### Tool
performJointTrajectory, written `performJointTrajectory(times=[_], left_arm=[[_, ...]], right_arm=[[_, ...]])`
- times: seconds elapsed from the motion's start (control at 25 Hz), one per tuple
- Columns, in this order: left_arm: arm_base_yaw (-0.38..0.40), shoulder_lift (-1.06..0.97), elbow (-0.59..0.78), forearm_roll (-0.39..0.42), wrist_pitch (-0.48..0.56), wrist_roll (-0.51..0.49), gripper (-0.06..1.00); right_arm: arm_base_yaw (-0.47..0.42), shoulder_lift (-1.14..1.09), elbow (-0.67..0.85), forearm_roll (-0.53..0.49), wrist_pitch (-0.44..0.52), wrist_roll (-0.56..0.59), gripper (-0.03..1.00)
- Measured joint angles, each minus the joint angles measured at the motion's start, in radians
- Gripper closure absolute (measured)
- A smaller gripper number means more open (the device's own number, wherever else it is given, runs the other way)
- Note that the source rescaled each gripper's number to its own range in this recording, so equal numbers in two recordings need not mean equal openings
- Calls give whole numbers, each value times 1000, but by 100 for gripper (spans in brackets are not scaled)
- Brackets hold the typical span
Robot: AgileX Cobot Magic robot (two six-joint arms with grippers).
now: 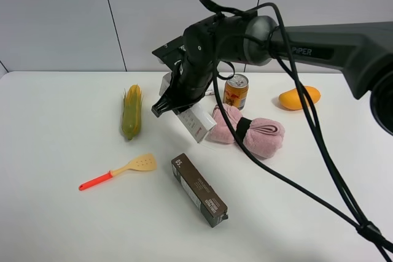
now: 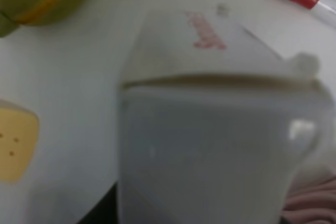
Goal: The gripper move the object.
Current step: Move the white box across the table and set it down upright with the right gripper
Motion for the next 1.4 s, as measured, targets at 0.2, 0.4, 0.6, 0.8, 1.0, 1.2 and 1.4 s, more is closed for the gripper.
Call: performJointTrajectory(times=[0.2,0.4,0.6,0.8,1.0,1.2,1.4], left_arm=[[0,0,0,0,0,0,-6],[0,0,0,0,0,0,-6],[0,0,0,0,0,0,-6],[0,0,0,0,0,0,-6],[0,0,0,0,0,0,-6],[0,0,0,0,0,0,-6],[0,0,0,0,0,0,-6]], right_arm=[[0,51,-1,-1,-5,67,97],[0,91,-1,-1,-35,92,97],[0,117,-3,-1,-58,112,97],[0,132,-3,-1,-71,116,97],[0,136,-3,-1,-110,124,97],[0,152,-12,-4,-116,139,97],[0,170,-16,-5,-141,140,97]])
